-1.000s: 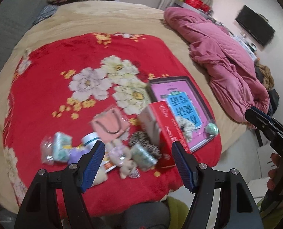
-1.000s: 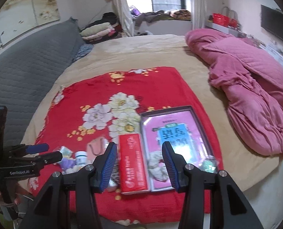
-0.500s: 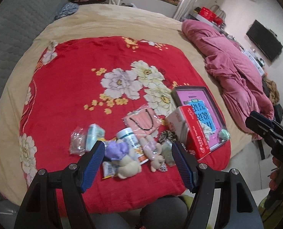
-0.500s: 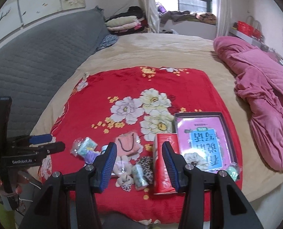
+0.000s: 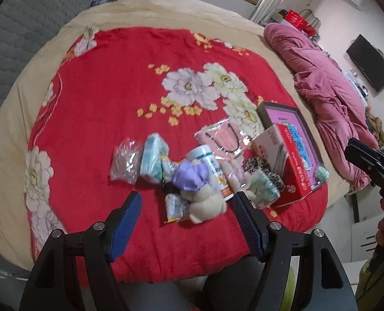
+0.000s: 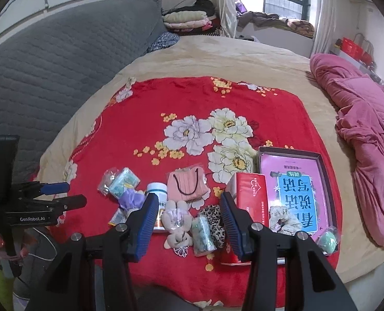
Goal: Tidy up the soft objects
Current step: 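Move both open tools back over the pile of items, then grasp the purple-bowed plush bunny with the left tool while the right tool grasps the pink mask bag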
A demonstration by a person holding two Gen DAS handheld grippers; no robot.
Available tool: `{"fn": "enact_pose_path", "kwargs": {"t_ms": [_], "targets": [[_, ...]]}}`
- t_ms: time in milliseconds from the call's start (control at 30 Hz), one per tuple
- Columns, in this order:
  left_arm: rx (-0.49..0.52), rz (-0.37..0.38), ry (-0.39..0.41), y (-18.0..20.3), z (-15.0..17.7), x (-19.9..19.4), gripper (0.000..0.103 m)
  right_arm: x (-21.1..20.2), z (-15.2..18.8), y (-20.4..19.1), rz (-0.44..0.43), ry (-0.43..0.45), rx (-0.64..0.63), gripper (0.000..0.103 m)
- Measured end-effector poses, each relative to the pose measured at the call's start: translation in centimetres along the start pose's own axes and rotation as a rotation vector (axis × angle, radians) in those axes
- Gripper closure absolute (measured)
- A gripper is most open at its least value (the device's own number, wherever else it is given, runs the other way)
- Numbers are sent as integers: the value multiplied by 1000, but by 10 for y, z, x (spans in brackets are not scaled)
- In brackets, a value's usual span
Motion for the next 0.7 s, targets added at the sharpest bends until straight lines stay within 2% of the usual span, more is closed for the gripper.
{"fn": "enact_pose_path", "kwargs": {"t_ms": [433,700], "targets": [[-4,27,-33,12,20,32,29,40,15,3,-11,-60,3,54],[-19,46,-94,23,27,68,29,91,18,1,-47,-119,-8,54]]}}
Point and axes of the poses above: each gripper's, at about its wrist camera, not at the fingertips, and x roughly the way its jaws point, y to its right, z to its underside, the point moved 1 cm from there along x, roughly the way its jaws point, and after that the axes turned 8 degrees about y, right-handed, at the moved point
